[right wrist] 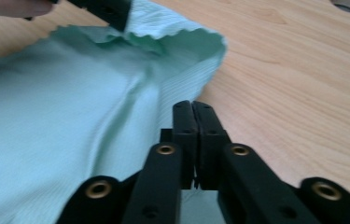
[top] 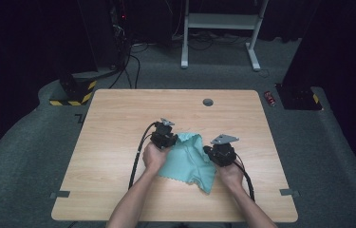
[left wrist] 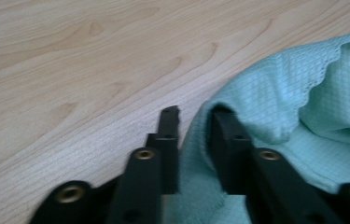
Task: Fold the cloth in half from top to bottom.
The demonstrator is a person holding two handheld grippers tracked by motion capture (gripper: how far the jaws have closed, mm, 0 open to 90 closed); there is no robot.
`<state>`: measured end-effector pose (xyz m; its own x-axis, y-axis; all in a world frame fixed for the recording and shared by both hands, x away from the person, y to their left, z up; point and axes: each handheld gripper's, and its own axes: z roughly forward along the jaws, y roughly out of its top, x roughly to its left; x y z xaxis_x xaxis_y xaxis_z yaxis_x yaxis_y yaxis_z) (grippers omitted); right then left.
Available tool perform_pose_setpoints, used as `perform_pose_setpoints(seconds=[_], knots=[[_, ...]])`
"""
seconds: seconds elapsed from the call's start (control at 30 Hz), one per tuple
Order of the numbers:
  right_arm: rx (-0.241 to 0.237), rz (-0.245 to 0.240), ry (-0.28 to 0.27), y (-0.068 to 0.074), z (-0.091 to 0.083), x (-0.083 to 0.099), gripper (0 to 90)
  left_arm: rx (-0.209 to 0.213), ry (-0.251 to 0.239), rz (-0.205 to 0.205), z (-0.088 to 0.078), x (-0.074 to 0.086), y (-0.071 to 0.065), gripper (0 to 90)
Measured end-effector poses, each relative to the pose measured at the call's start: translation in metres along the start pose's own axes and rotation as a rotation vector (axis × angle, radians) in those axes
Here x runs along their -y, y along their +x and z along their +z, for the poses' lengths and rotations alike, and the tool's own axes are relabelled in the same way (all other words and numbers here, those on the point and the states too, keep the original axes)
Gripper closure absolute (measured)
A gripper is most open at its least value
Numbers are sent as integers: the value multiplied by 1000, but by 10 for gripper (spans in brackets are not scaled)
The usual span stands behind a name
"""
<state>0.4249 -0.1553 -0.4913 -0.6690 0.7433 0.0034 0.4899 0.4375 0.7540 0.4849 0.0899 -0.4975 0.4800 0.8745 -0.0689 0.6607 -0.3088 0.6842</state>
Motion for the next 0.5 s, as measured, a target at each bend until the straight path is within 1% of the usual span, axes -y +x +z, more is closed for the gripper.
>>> perform_pose_setpoints(seconds=[0.03, 0.07, 0.1, 0.13, 0.17, 0.2, 0.23, 0.27, 0.3, 0.37, 0.4, 0.43, 0.47, 0.5], knots=[[0, 0, 0, 0, 0, 0, 826, -2, 1, 3, -1, 1, 0, 667], [-15, -9, 5, 0, -4, 6, 775, -2, -5, 10, -4, 2, -1, 611], [-15, -9, 5, 0, -4, 6, 775, 0, -13, 16, -7, 4, -2, 611], [-16, -5, 11, -1, -8, 11, 732, -2, -28, 32, -14, 7, -2, 559], [-16, -5, 11, -1, -8, 11, 732, -2, -28, 32, -14, 7, -2, 540], [-20, 1, 8, -4, -12, 17, 712, 1, -37, 39, -19, 9, -3, 525], [-18, -2, 8, -5, -14, 19, 707, 8, -51, 43, -28, 13, -2, 519], [-18, -2, 8, -5, -14, 19, 707, 8, -51, 43, -28, 13, -2, 511], [-16, -6, 9, -5, -16, 22, 702, 16, -60, 42, -32, 16, -2, 503], [-18, -8, 5, -5, -17, 22, 701, 31, -75, 34, -40, 24, -2, 497], [-26, -15, 0, -2, -17, 23, 699, 32, -81, 37, -44, 30, -2, 487], [-28, -23, 2, 0, -16, 23, 697, 29, -86, 41, -49, 41, -3, 481], [-32, -30, 8, 2, -14, 22, 694, 27, -89, 39, -51, 47, -3, 476], [-32, -30, 8, 2, -14, 22, 694, 27, -89, 39, -51, 47, -3, 472]])
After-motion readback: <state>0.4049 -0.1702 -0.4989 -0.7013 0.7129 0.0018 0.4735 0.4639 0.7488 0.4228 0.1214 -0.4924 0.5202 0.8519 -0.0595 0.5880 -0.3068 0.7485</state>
